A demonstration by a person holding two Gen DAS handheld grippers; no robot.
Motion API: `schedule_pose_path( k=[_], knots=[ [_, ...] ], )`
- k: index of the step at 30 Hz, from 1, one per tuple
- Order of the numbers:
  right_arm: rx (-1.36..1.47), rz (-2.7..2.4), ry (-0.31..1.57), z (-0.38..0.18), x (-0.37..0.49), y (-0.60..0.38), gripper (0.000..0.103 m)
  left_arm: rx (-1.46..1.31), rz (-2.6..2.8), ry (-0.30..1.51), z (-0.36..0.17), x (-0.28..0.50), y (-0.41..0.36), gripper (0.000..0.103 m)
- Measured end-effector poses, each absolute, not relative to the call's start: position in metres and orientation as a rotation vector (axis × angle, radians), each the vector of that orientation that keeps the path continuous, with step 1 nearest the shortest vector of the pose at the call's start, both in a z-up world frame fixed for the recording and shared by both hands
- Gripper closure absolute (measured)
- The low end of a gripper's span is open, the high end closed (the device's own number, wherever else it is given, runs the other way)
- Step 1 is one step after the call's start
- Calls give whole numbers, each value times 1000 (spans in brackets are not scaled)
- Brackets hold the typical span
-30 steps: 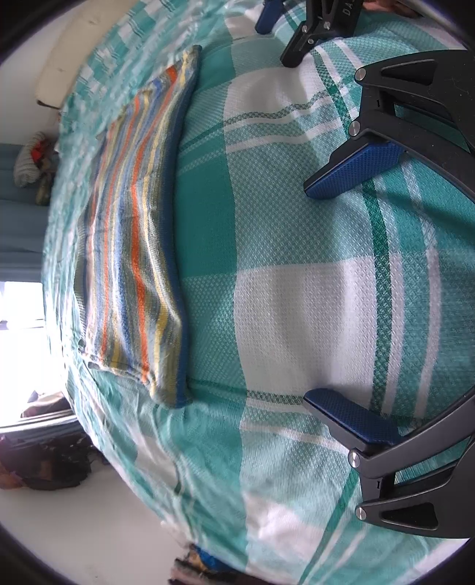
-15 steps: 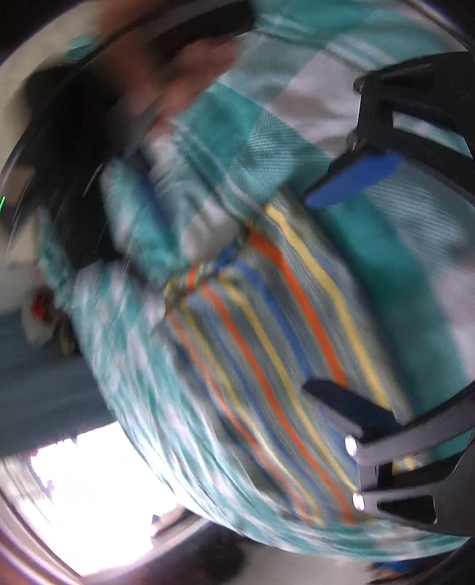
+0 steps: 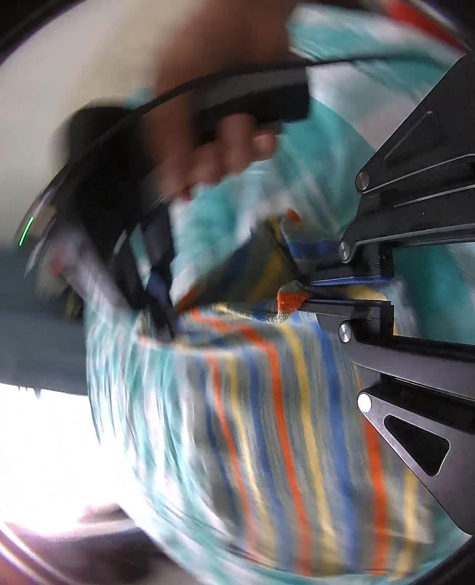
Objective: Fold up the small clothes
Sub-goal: 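Grasp the folded sweater edge with both tools and lift it, then fold the lifted sweater edge over the rest and release with both tools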
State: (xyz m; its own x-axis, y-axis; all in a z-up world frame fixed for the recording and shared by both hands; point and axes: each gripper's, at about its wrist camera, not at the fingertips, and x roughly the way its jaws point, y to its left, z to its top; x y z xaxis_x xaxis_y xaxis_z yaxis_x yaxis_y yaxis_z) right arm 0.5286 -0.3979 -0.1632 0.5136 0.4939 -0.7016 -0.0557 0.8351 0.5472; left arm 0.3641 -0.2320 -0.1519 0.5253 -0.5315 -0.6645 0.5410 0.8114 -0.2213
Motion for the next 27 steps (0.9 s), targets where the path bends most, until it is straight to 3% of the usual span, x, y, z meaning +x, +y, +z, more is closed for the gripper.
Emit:
schedule_pose_path(
  k=[4,9,12,13,14,15,17,24,25,27],
  knots=[
    [445,470,933,-119,542,-330,91,-278,-517,786,-130,382,-124,99],
    [383,574,951,-117,577,-218,91,-394,-323,838,-158,399,-33,99],
    [395,619,1033,-147,590,-163,80,-398,-212,924,-188,402,4,89],
    [406,614,1059,-156,590,-155,69,-407,-177,947,-194,401,17,87],
    [427,610,1057,-161,586,-151,69,-426,-156,951,-196,399,28,86],
    [442,615,1039,-161,581,-153,69,-452,-149,942,-196,391,40,83],
    [454,608,995,-154,565,-167,69,-471,-143,912,-188,376,55,57],
    [222,503,964,-143,485,-210,69,-375,-388,781,-154,391,30,26],
    [222,499,971,-146,473,-217,69,-338,-468,783,-152,400,19,17],
    [254,502,984,-152,450,-229,69,-259,-550,798,-157,417,3,13]
  ],
)
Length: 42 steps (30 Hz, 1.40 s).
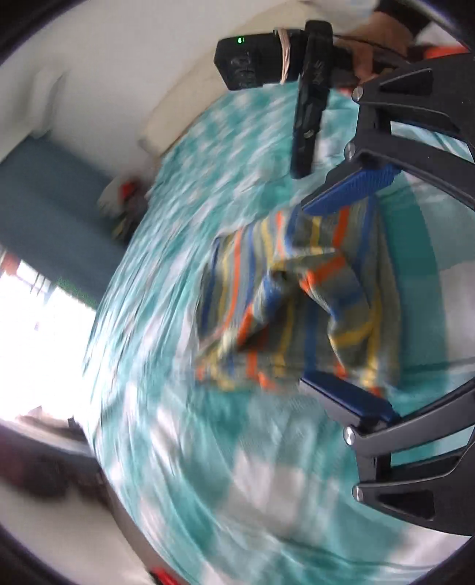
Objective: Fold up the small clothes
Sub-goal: 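Fold the lifted sweater edge over the rest and release with both tools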
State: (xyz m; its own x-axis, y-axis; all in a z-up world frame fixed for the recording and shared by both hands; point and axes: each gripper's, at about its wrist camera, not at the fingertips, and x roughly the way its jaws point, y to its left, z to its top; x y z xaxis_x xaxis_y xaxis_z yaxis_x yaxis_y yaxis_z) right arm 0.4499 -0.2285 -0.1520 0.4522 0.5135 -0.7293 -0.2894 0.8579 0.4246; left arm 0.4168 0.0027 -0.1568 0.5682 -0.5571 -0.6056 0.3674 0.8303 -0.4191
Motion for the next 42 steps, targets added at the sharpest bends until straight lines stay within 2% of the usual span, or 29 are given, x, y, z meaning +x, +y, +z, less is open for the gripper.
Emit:
schedule_pose_path(
  k=[1,2,3,4,5,6,9,11,13,14,15,16,19,22,24,26,28,29,30,31,34,37,39,40,41,42],
  knots=[
    [263,504,991,-156,441,-230,69,-235,-562,833,-164,423,-1,13],
    [262,506,1005,-162,431,-231,69,-232,-571,863,-168,421,-4,17],
    [248,508,1016,-167,426,-230,69,-245,-587,903,-175,427,-4,26],
    [225,507,1024,-168,421,-230,69,-278,-634,955,-182,433,-4,76],
    [187,502,1026,-172,417,-226,69,-319,-689,1021,-187,434,-5,99],
    [171,507,1024,-174,416,-223,69,-331,-693,1027,-187,431,-2,101],
    [117,551,971,-172,415,-207,69,-376,-621,1023,-185,419,22,101],
    [120,609,930,-176,417,-199,74,-405,-562,1053,-196,422,35,101],
    [96,591,1045,-207,430,-191,82,-392,-507,1104,-205,422,39,100],
    [87,570,1142,-230,435,-190,83,-394,-510,1120,-207,422,38,97],
    [103,574,1148,-233,436,-193,83,-386,-509,1121,-206,420,35,96],
    [112,573,1139,-229,435,-196,86,-377,-511,1112,-200,416,34,94],
    [149,554,1116,-200,442,-207,85,-381,-534,1055,-185,408,32,75],
    [192,576,1049,-160,478,-202,85,-387,-538,1036,-188,410,29,75],
    [191,602,1086,-152,521,-181,79,-376,-521,1044,-195,409,26,80],
    [105,594,1127,-159,564,-146,52,-383,-511,1051,-202,409,27,83],
    [15,571,1109,-170,587,-121,49,-390,-509,1041,-206,405,31,84],
    [-38,574,1119,-179,600,-105,64,-383,-507,1039,-206,404,31,85],
    [-92,564,1135,-189,611,-93,89,-382,-506,1038,-207,404,31,87],
    [-121,530,1146,-197,620,-84,99,-391,-502,1037,-206,403,35,90],
    [-44,525,1060,-193,627,-82,99,-435,-487,1057,-213,404,44,92],
    [65,536,1124,-212,635,-95,94,-436,-480,1074,-215,403,46,92],
    [101,525,1112,-205,626,-111,91,-427,-463,1080,-207,399,50,87],
    [113,503,1072,-193,616,-125,81,-421,-440,1072,-200,395,54,76],
    [128,487,1023,-179,603,-142,66,-412,-412,1052,-192,388,59,58],
    [134,469,987,-168,589,-154,57,-402,-388,1024,-184,382,64,51]
  ],
)
